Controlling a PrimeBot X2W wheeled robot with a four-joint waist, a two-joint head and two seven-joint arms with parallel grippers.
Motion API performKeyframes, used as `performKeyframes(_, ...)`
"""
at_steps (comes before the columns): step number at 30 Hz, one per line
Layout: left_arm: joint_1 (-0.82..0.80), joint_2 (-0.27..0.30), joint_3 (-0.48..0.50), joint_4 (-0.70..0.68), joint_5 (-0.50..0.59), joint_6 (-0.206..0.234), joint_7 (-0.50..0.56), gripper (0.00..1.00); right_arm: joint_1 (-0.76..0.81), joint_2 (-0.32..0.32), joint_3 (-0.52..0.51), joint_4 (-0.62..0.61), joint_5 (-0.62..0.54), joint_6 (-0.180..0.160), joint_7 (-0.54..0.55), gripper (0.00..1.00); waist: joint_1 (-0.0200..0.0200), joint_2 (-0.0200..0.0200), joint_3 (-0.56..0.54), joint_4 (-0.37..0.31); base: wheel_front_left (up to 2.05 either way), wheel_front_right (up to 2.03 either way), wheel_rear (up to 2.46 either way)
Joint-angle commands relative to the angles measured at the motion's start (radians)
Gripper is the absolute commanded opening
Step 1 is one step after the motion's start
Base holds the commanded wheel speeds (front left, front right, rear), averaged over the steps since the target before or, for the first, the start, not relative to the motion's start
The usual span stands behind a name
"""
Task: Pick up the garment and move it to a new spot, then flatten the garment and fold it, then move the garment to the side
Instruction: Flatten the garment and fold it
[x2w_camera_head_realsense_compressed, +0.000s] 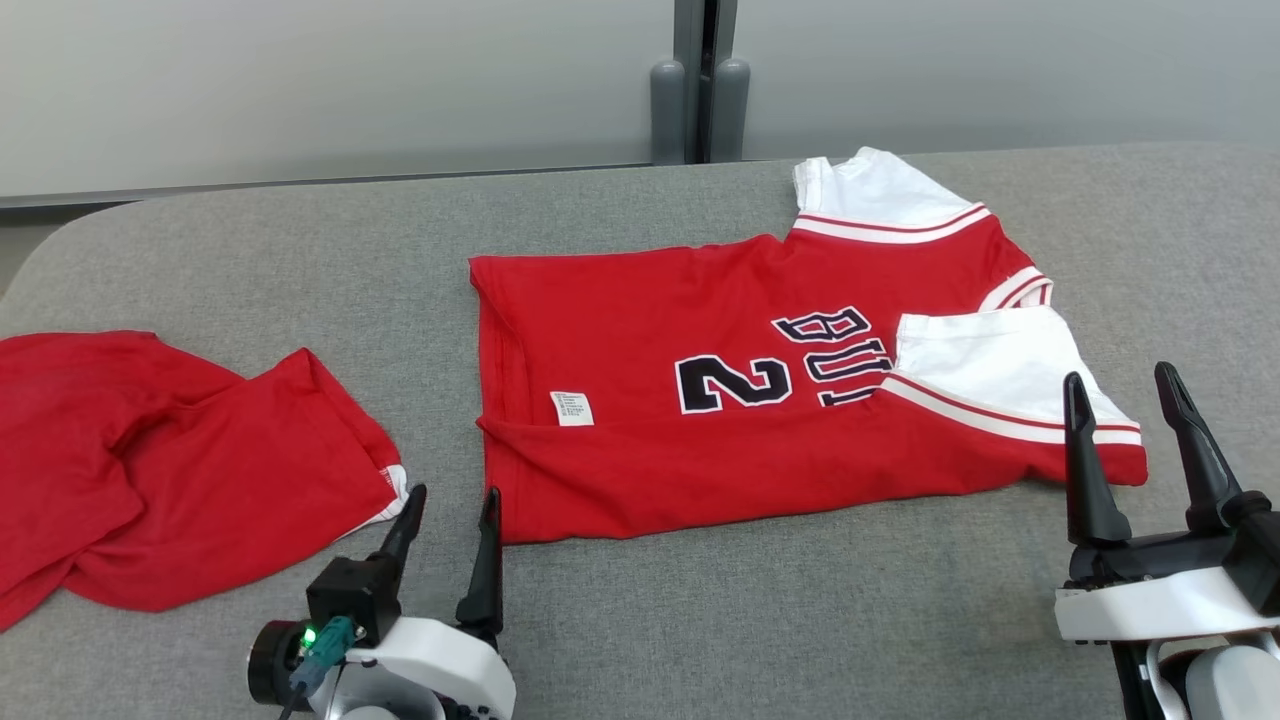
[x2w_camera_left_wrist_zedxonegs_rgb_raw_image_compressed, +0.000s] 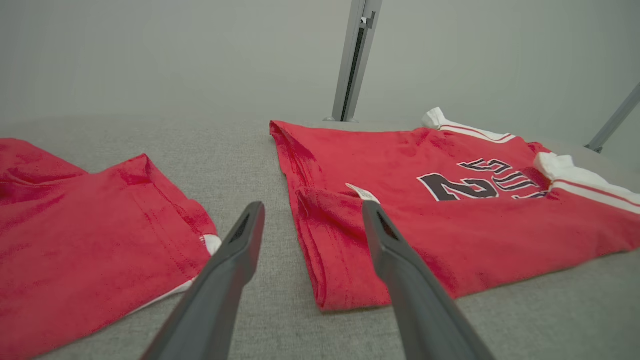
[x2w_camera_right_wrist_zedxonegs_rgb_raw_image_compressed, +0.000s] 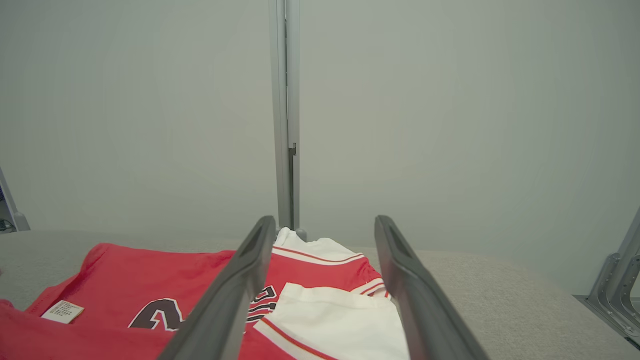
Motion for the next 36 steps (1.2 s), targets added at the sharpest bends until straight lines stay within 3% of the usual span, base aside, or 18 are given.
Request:
performKeyframes(1,-0.013,0.003,-0.010,0.038,-0.009,0.006,0.000,1.00,-0.008,-0.003,-0.003,-0.003,0.001,-0.001,-0.005,1.00,0.0000,0.0000,0.002,-0.006,0.00,0.00,0.00)
performKeyframes(21,-0.179,0.004,-0.098,0.440,-0.107,0.026,0.004,1.00,-0.024,-0.011,0.000,0.014,0.000,-0.001,-0.005,1.00,0.0000,0.0000,0.055,-0.080,0.00,0.00,0.00)
performKeyframes(22,-0.185,0.003,-0.105,0.459,-0.114,0.022,0.006,0.85,-0.025,-0.011,-0.003,0.015,0.000,-0.001,-0.005,1.00,0.0000,0.0000,0.056,-0.081,0.00,0.00,0.00)
performKeyframes(24,-0.198,0.003,-0.119,0.488,-0.125,0.018,0.008,0.00,-0.027,-0.011,-0.009,0.018,-0.002,-0.001,-0.005,1.00,0.0000,0.0000,0.058,-0.081,0.00,0.00,0.00)
performKeyframes(30,-0.234,0.006,-0.103,0.392,-0.128,0.021,0.000,0.00,-0.051,-0.006,-0.077,0.117,-0.023,-0.001,-0.004,1.00,0.0000,0.0000,0.061,-0.039,0.00,0.00,0.00)
performKeyframes(36,-0.206,0.005,-0.090,0.230,-0.091,0.011,0.000,0.00,-0.126,0.017,-0.165,0.341,-0.040,-0.001,0.049,1.00,0.0000,0.0000,0.070,0.019,0.00,0.00,0.00)
